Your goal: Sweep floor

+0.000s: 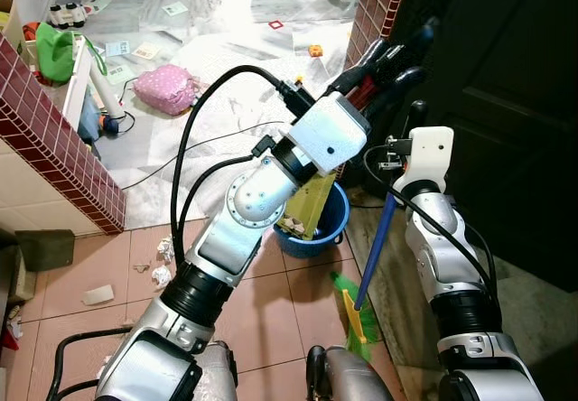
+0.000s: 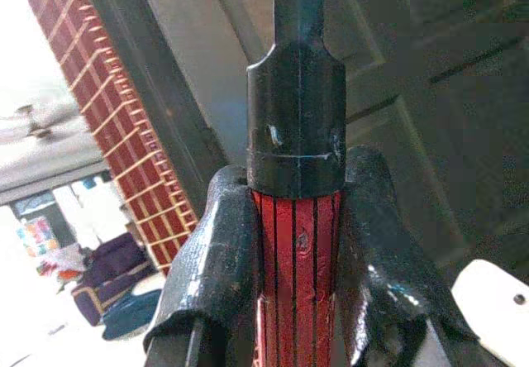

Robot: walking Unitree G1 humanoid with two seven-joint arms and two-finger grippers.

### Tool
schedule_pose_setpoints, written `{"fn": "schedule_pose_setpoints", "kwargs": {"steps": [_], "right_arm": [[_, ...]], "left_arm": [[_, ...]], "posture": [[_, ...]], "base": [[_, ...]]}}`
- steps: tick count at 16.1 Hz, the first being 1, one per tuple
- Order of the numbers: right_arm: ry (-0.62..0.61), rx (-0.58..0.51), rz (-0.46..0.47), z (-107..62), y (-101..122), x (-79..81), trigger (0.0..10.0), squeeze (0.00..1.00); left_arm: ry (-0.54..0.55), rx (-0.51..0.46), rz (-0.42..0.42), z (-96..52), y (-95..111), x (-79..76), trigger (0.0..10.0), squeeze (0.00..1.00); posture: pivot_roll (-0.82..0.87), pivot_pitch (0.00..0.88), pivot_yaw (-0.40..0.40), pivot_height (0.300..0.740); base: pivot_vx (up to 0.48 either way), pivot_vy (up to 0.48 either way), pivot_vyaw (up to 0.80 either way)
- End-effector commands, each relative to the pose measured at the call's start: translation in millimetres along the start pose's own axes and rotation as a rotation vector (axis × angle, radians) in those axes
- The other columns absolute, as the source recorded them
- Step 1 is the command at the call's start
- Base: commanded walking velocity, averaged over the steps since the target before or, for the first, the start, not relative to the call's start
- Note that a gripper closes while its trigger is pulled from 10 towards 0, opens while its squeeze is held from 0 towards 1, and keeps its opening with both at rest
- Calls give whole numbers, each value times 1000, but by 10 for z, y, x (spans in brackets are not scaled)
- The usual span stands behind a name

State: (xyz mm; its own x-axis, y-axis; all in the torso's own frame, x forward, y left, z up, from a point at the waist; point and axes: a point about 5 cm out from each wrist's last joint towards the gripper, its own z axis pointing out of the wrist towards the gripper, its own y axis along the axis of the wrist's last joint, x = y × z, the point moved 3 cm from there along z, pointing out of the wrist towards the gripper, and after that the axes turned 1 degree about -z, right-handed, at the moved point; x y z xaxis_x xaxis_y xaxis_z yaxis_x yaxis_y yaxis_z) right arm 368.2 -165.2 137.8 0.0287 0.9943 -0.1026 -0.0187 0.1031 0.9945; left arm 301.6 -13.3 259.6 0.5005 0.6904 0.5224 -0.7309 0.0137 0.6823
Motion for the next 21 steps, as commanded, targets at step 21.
{"fn": "schedule_pose_setpoints", "kwargs": {"steps": [21], "right_arm": [[21,-51,-28,42,76,34,10000,0]], "left_arm": [[238,-94,138,156,308,531,10000,0]], "posture": [[-34,137,-29,740]], "base": [[0,0,0]]}}
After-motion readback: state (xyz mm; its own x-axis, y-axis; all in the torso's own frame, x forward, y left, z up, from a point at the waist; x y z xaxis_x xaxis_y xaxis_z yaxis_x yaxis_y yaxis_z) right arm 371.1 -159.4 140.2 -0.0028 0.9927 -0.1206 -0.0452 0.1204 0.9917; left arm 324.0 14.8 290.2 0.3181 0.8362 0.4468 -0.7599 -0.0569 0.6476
